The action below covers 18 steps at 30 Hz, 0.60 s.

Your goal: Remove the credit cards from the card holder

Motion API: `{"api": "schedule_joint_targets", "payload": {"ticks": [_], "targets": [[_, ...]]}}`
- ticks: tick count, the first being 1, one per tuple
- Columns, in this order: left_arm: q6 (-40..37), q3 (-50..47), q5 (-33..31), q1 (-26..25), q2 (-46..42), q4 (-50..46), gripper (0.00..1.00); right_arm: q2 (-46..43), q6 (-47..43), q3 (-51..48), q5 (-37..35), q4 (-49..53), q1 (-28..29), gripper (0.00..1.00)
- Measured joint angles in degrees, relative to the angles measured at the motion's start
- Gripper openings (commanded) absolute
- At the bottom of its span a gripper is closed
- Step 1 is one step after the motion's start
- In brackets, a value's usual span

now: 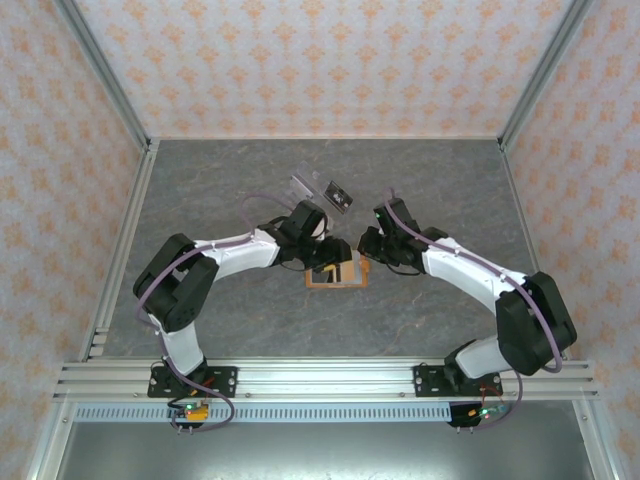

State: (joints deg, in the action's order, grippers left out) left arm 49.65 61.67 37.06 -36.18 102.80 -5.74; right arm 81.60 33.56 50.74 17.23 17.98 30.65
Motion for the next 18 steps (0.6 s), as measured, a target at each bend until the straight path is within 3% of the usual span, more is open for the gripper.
{"api": "schedule_joint_targets", "payload": {"ticks": [7,18], "targets": [[0.7,-3.3,-2.3,3.2,-1.2,0.2,0.37,6.0,-2.8,4.0,1.5,1.9,1.9,0.14],[1.6,-3.7,-1.8,3.3,0.8,1.4,0.31,14.7,-3.4,5.5,2.1,3.8,4.0,0.13]]}}
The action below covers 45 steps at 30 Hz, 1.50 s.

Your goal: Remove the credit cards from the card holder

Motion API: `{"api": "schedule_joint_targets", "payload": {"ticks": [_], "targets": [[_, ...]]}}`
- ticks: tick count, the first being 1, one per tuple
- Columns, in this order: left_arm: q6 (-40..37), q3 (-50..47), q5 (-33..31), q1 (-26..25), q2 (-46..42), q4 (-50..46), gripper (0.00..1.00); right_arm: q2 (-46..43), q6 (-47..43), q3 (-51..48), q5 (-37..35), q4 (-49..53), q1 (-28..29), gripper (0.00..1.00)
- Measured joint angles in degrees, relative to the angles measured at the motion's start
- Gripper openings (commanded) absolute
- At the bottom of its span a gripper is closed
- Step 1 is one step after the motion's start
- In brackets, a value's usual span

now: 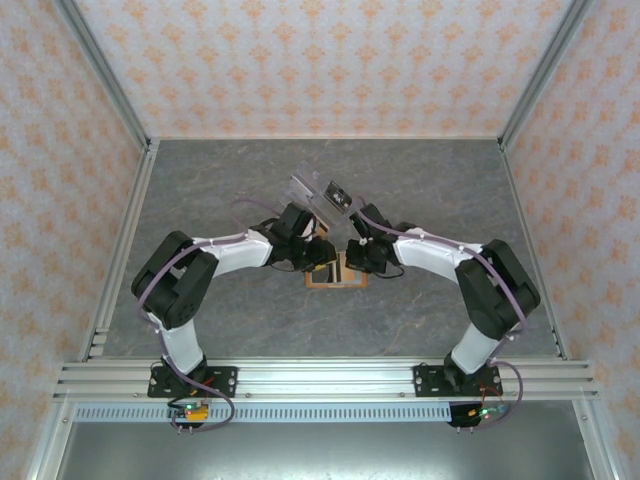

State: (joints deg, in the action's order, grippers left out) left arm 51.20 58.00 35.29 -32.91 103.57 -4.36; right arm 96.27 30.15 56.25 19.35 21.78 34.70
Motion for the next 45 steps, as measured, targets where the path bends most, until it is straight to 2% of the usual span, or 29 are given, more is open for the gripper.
{"api": "schedule_joint_targets", "payload": {"ticks": [16,28,32,37,40,45], "targets": [[0.4,0.0,1.9,-0.1,3.3,2.6,0.26,3.0,0.1,0.2,1.2,-1.2,0.0,0.13],[-0.6,0.0,1.8,0.1,3.3,2.0,0.06,3.3,0.1,0.5,0.8,-0.9,0.0,0.12],[-2.4,0.0,1.3,0.0,1.1,0.5,0.02,3.2,0.5,0.2,0.4,-1.5,0.0,0.12],[-5.0,0.0,-0.4,0.3,-2.5,-3.2,0.01,2.8,1.1,-0.6,0.2,-2.8,0.0,0.12],[-6.6,-0.2,-1.5,0.9,-4.6,-6.0,0.01,2.3,1.3,-1.3,0.2,-3.7,0.0,0.14],[-9.1,-0.4,-3.2,3.5,-9.4,-10.5,0.01,0.0,1.5,-3.3,1.8,-6.2,-1.3,0.28]]}}
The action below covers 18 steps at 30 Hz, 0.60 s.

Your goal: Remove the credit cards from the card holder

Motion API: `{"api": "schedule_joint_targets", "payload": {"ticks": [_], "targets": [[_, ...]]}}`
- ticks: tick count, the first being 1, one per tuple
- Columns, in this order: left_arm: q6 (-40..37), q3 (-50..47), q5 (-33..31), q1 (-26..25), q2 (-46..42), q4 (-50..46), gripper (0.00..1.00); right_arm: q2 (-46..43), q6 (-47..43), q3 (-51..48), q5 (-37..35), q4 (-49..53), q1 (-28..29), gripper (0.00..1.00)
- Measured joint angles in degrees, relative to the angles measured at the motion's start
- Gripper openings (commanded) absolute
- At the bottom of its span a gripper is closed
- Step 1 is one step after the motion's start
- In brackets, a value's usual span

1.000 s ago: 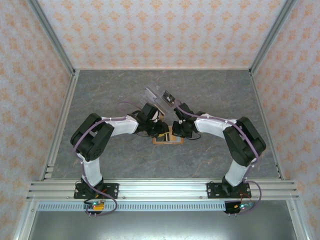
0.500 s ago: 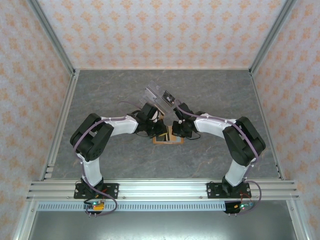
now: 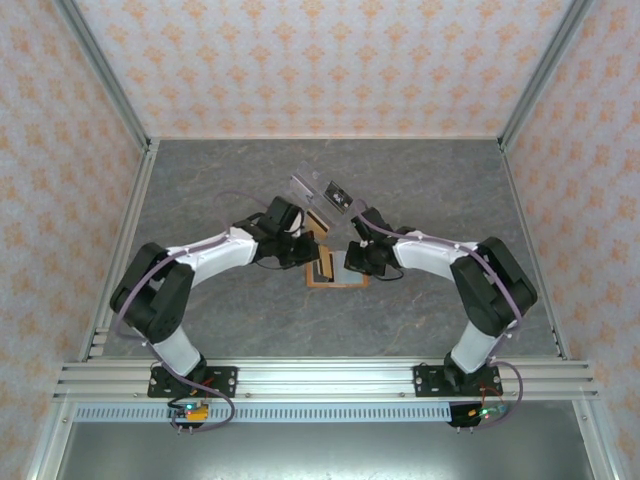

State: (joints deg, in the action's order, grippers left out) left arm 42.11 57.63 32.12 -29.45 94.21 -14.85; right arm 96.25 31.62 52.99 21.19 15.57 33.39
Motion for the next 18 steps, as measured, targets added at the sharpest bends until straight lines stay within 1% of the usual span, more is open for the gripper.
{"api": "schedule_joint_targets", "payload": {"ticks": [3,5,8,11,13,18], "targets": [[-1.2,0.0,-0.2,1.9,-3.4,-1.7,0.01,-2.5,-0.3,-1.2,3.7,-3.0,-2.0,0.39],[-1.7,0.1,-0.1,3.4,-5.6,-2.3,0.01,-3.8,-0.6,-1.2,7.4,-6.4,-3.5,0.51],[-1.7,0.3,0.5,5.9,-7.7,-2.1,0.01,-5.5,-0.4,-1.2,12.1,-11.4,-5.1,0.62],[-1.1,0.5,1.4,8.4,-9.2,-0.7,0.01,-5.9,0.7,-0.7,16.6,-16.1,-5.9,0.67],[0.0,0.7,2.4,9.7,-10.0,1.0,0.01,-5.7,2.5,-0.3,19.7,-19.6,-6.2,0.69],[3.8,0.8,5.1,11.6,-11.4,6.9,0.01,-2.5,10.6,2.8,26.7,-30.6,-6.6,0.70]]}}
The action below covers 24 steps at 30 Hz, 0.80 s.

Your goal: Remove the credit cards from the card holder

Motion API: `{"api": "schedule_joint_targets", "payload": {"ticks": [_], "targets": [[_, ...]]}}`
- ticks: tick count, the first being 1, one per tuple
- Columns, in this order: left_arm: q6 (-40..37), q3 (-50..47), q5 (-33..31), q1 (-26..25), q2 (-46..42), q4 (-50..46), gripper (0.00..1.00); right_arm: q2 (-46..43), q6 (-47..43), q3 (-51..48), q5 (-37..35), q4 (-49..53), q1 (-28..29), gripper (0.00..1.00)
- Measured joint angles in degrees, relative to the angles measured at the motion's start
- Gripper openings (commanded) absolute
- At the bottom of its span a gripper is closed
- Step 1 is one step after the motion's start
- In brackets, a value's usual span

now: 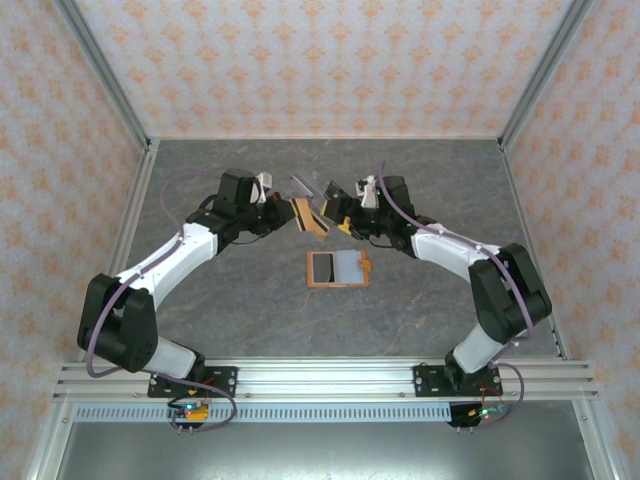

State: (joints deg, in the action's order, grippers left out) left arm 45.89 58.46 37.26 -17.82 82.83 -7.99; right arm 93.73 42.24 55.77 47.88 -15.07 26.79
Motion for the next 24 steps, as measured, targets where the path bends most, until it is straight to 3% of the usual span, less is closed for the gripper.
{"api": "schedule_joint_targets", "payload": {"ticks": [9,20,22,24], "targets": [[7.8,0.0,4.1,1.5,-0.1,10.0,0.00,5.5,13.6,3.2,7.9,-15.2,0.0,0.62],[13.3,-1.8,6.3,2.6,-0.1,16.9,0.01,7.0,21.8,3.2,10.4,-24.9,0.0,0.17],[13.3,-2.2,6.3,2.9,-0.1,16.9,0.07,7.0,21.9,3.2,10.3,-25.0,0.0,0.09],[13.0,-2.4,6.2,3.0,-0.1,16.3,0.23,6.9,21.0,3.2,10.2,-24.9,0.0,0.05]]}}
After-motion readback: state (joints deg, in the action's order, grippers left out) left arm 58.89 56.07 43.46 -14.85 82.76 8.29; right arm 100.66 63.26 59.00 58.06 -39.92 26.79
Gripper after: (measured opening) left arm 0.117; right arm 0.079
